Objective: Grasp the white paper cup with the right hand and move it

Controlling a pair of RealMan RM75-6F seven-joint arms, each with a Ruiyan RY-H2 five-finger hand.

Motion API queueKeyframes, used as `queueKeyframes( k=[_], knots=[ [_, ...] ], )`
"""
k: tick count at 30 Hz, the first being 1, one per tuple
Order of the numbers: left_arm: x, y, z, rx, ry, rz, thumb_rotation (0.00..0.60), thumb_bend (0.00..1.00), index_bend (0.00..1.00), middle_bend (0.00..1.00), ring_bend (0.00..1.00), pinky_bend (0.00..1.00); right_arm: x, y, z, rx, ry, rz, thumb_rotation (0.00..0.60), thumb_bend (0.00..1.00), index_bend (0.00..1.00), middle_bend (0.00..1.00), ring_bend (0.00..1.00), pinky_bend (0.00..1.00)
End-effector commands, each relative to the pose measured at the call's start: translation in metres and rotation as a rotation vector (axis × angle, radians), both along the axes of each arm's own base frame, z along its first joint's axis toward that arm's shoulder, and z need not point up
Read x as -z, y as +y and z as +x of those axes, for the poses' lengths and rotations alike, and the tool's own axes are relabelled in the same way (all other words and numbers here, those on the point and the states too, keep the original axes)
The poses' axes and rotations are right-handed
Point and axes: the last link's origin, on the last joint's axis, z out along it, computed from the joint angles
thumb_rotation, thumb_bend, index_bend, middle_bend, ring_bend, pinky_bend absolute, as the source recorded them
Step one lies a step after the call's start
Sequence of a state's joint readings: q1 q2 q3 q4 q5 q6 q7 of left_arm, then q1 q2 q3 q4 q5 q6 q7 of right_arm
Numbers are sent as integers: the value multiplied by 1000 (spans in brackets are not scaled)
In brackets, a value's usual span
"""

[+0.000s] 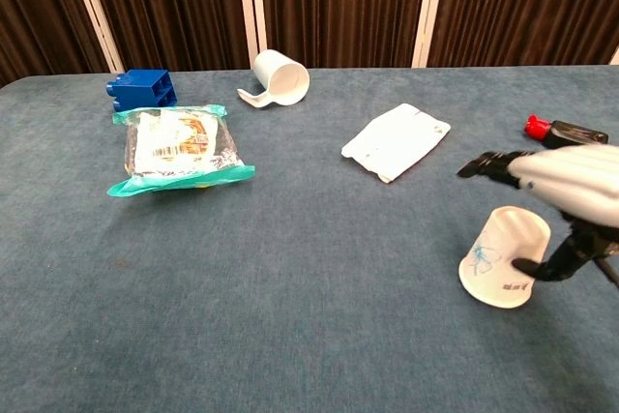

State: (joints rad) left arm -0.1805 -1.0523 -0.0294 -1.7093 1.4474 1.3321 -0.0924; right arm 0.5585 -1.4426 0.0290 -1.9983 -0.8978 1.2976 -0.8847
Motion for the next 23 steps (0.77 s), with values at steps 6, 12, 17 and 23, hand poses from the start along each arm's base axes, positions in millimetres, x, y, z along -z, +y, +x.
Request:
queueKeyframes(
  k=[6, 12, 17, 23],
  knots=[
    [-2, -3, -1, 11, 13, 15, 600, 0, 0, 0, 0, 0, -73, 15, -36, 26, 31, -164, 600, 351, 0, 0, 0, 143],
    [-1, -9, -1, 32, 45, 16, 600, 0, 0, 0, 0, 0, -121, 39, -79, 80, 39, -252, 600, 350, 0, 0, 0, 139],
    [-1, -14, -1, 41, 65, 19, 600, 0, 0, 0, 0, 0, -149, 61, -113, 109, 22, -314, 600, 350, 0, 0, 0, 139],
    [-3, -16, -3, 34, 75, 36, 600, 0, 0, 0, 0, 0, -174, 81, -145, 131, -21, -406, 600, 350, 0, 0, 0, 127]
  ],
)
